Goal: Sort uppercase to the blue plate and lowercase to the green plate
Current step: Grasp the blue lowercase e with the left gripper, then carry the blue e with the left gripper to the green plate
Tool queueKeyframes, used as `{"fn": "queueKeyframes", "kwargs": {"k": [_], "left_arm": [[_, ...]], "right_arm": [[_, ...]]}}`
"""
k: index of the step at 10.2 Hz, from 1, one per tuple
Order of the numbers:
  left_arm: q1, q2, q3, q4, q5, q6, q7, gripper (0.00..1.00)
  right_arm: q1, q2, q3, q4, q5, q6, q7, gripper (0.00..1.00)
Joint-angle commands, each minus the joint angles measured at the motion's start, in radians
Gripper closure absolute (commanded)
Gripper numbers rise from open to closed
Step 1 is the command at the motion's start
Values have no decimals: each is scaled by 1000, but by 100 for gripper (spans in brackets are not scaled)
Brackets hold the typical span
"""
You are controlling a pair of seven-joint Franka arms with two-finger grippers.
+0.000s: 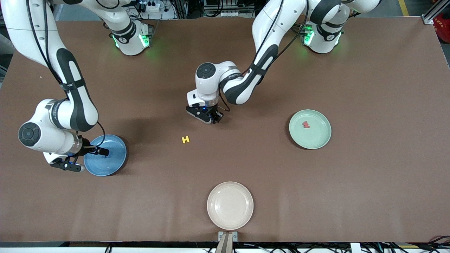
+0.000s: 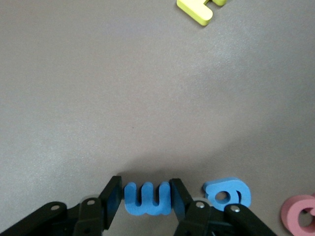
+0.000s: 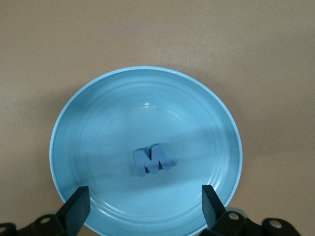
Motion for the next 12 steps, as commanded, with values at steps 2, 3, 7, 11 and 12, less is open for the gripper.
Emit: {"fn": "queueKeyframes", "kwargs": {"k": [2, 3, 7, 11, 12], "left_arm": [[-15, 22, 7, 12, 4, -2, -17, 62], [-10, 16, 5, 12, 4, -2, -15, 64], [8, -1, 7, 18, -3, -49, -14, 64], [76, -53, -5, 15, -9, -51, -6, 64], [111, -73, -28, 12, -29, -69, 9, 65]], "right_arm": [[-12, -4, 9, 0, -13, -6, -1, 0], [-12, -4, 9, 0, -13, -6, -1, 0], [-10, -4, 9, 0, -13, -6, 5, 0], [-8, -4, 9, 0, -11, -6, 7, 0], [-7, -4, 9, 0, -11, -6, 8, 0]]}}
